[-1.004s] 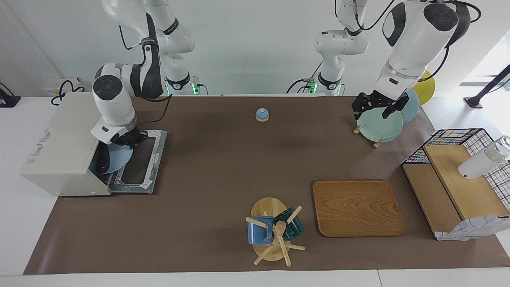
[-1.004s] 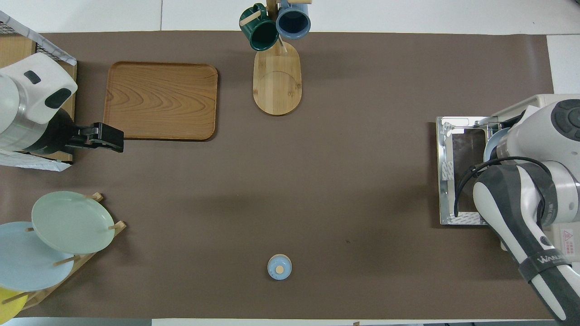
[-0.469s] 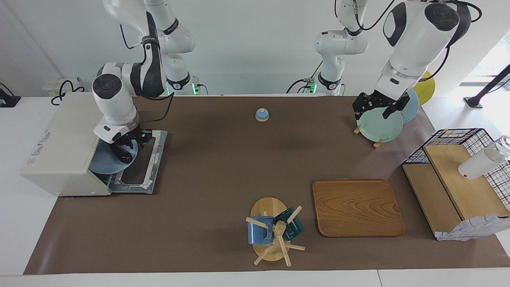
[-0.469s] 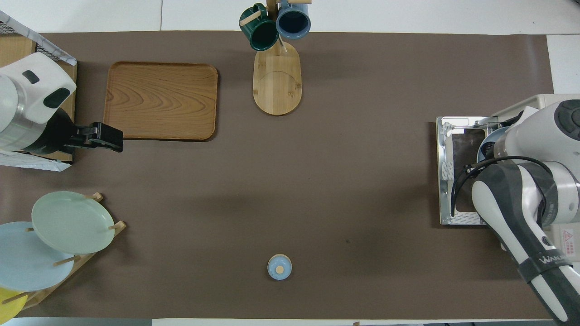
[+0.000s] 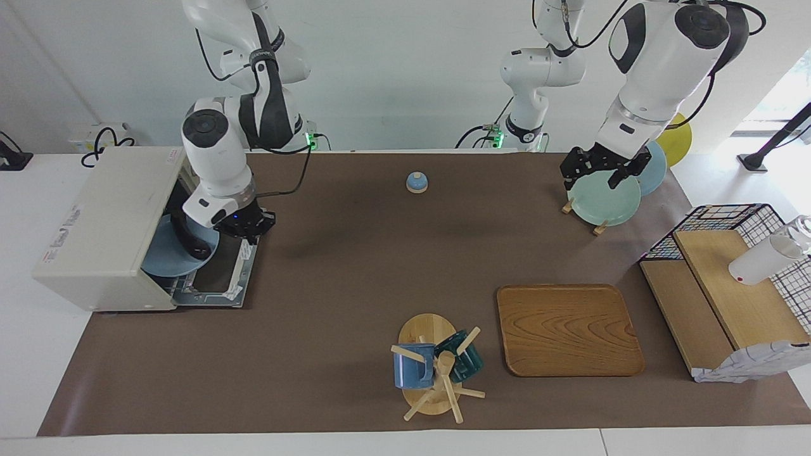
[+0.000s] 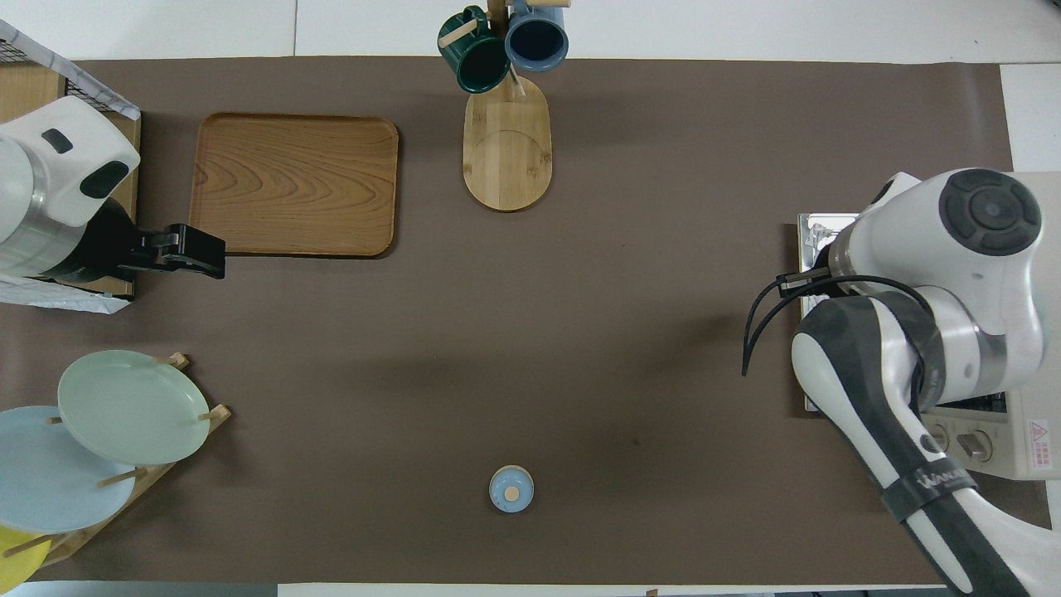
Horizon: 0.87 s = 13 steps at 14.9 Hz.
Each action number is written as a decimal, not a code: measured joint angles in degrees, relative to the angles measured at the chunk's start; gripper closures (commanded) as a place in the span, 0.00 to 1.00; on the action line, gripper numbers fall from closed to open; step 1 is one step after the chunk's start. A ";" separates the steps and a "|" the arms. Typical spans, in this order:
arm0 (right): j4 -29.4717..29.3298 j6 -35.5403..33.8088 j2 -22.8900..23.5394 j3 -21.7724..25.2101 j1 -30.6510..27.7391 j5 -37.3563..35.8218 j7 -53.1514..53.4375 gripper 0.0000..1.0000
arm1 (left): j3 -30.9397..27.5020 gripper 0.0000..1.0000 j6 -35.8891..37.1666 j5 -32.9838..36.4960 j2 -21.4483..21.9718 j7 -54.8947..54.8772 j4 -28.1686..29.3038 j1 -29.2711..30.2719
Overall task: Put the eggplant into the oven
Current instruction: 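Push the oven door closed with the right gripper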
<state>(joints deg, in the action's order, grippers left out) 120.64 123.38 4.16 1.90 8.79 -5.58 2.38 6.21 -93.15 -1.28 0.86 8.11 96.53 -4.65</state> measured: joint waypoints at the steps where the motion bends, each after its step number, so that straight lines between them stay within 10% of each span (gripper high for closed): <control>1: 1.33 2.42 1.09 -0.03 0.35 0.00 0.85 1.00 | 0.00 0.00 0.00 0.00 0.00 0.00 0.00 0.00; 13: 4.66 6.43 5.89 0.38 -2.39 -0.11 1.07 1.00 | 0.00 0.00 0.00 0.00 0.00 0.00 0.00 0.61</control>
<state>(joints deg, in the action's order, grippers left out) 125.30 129.82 10.04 2.28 6.40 -5.69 3.44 6.21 -93.15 -1.28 0.87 8.11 96.53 -4.04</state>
